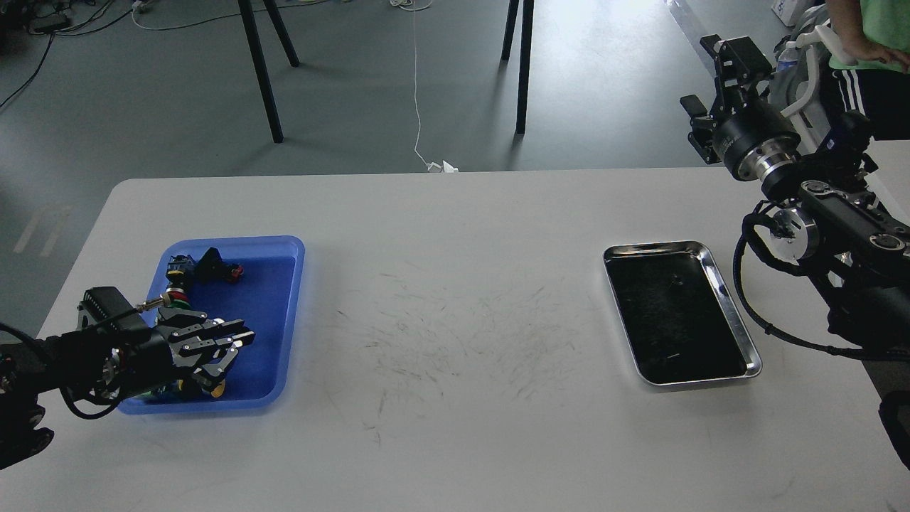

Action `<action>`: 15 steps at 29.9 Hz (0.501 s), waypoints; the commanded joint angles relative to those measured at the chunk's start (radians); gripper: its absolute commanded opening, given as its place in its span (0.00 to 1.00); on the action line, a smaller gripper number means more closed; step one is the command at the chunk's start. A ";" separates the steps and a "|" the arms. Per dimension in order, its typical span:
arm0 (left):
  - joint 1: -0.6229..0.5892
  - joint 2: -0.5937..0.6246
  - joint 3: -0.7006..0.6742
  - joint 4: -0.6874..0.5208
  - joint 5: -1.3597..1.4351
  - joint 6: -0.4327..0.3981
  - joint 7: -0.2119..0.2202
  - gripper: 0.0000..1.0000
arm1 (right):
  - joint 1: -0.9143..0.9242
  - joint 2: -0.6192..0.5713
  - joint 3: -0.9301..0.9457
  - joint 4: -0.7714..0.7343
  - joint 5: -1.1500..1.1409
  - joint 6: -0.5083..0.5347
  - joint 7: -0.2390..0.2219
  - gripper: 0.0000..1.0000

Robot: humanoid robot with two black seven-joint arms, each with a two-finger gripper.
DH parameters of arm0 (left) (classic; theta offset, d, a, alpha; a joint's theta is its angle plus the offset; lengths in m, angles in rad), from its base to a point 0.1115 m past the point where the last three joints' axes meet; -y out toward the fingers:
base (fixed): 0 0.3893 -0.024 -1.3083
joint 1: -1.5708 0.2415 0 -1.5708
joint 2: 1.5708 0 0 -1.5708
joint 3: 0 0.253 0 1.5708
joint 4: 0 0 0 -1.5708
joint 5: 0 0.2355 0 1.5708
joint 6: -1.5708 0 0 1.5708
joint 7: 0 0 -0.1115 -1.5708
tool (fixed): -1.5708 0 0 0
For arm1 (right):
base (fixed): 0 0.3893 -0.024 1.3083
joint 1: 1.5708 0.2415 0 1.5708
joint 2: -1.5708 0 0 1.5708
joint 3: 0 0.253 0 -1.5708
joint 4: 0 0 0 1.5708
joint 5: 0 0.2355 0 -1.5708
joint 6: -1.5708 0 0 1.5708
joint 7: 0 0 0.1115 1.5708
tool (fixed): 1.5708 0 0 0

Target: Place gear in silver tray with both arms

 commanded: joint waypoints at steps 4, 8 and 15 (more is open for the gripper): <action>-0.125 0.073 0.006 -0.103 -0.059 -0.005 -0.003 0.13 | -0.001 0.000 -0.001 0.001 0.000 -0.001 0.000 0.94; -0.182 0.075 0.006 -0.152 -0.060 -0.009 -0.017 0.13 | 0.000 0.000 -0.001 0.001 0.000 -0.001 0.000 0.94; -0.283 -0.025 0.088 -0.183 -0.059 -0.009 -0.036 0.13 | 0.011 -0.001 -0.005 0.001 -0.002 -0.002 -0.003 0.94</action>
